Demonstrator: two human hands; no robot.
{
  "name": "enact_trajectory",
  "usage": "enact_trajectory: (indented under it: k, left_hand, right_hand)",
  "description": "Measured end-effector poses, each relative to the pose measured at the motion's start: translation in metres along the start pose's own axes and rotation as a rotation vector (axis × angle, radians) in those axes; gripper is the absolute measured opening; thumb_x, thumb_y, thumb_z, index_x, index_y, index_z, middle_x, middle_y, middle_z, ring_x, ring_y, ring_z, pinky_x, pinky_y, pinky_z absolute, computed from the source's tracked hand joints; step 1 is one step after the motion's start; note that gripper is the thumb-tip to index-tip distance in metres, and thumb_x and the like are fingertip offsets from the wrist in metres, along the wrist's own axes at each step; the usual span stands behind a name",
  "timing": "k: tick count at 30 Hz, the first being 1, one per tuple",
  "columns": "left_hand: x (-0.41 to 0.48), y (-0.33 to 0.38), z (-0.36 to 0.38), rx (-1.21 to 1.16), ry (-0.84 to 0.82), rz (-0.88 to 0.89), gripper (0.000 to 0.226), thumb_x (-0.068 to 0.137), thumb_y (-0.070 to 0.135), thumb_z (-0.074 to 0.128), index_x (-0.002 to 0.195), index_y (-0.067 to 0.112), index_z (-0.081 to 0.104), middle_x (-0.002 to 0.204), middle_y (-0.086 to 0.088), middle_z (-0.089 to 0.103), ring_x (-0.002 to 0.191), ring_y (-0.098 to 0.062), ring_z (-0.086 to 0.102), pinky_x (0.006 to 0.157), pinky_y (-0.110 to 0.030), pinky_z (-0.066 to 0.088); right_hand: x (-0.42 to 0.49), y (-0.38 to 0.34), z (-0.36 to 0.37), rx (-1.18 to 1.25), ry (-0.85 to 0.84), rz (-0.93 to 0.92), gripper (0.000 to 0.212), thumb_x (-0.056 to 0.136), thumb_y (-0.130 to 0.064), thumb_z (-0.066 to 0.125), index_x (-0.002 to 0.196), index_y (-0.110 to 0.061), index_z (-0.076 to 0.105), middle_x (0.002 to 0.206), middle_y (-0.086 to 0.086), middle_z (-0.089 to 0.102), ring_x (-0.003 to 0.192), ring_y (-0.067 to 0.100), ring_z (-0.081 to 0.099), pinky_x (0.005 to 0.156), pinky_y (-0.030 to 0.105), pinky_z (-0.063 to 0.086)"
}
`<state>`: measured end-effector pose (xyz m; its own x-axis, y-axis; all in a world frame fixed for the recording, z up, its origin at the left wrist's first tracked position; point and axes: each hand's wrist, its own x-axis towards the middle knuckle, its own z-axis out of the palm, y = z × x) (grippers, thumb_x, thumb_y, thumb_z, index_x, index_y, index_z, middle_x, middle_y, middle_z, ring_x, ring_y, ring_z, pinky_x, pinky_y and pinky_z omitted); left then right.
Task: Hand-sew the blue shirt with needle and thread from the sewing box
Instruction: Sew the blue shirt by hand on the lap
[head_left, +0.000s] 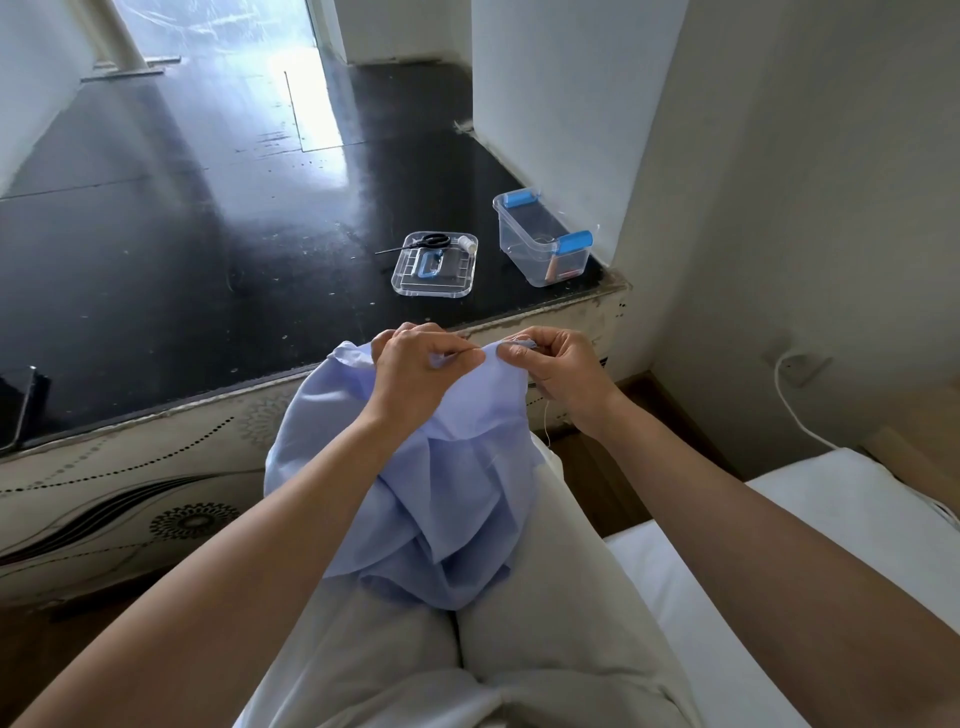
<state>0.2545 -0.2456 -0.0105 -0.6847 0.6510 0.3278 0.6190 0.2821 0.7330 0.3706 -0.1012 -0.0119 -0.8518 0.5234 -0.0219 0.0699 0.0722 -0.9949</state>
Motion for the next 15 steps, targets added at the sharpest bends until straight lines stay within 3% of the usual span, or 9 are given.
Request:
enact_trajectory:
  k: [4,9,12,15]
  left_hand:
    - [0.006,-0.0005,0.0035,-0.035,-0.009,-0.023,0.011,0.085,0.018,0.073,0.092,0.01,0.077,0.09,-0.008,0.069,0.084,-0.019,0.06,0.074,-0.023,0.048]
    - [0.0057,-0.0021,0.0066,-0.053,-0.056,-0.025,0.01,0.088,0.014,0.069,0.094,0.007,0.074,0.09,-0.007,0.071,0.079,-0.014,0.061,0.067,-0.008,0.044]
    - [0.0055,-0.0038,0.0082,-0.063,-0.056,-0.03,0.009,0.089,0.013,0.069,0.094,0.008,0.073,0.089,-0.005,0.07,0.077,-0.014,0.06,0.064,-0.005,0.044]
    - [0.0046,-0.0031,0.0085,-0.104,-0.086,-0.015,0.012,0.09,0.017,0.066,0.097,0.009,0.072,0.092,-0.006,0.07,0.081,-0.016,0.063,0.072,-0.013,0.051]
  right_hand:
    - [-0.0004,0.0012,-0.0016,-0.007,-0.009,0.008,0.026,0.091,-0.017,0.066,0.104,0.007,0.066,0.088,0.012,0.066,0.06,0.004,0.062,0.052,0.011,0.046]
    - [-0.0009,0.0015,-0.0008,0.037,-0.009,0.028,0.021,0.09,-0.016,0.067,0.101,0.001,0.068,0.088,0.01,0.068,0.063,0.008,0.065,0.053,0.013,0.048]
    - [-0.0017,0.0014,0.0004,0.058,-0.01,0.041,0.021,0.09,-0.016,0.067,0.102,0.001,0.068,0.087,0.008,0.068,0.064,0.008,0.066,0.054,0.014,0.049]
    - [-0.0011,0.0024,0.0005,0.059,0.004,0.046,0.019,0.089,-0.018,0.068,0.1,-0.002,0.069,0.088,0.007,0.069,0.069,0.012,0.067,0.057,0.016,0.051]
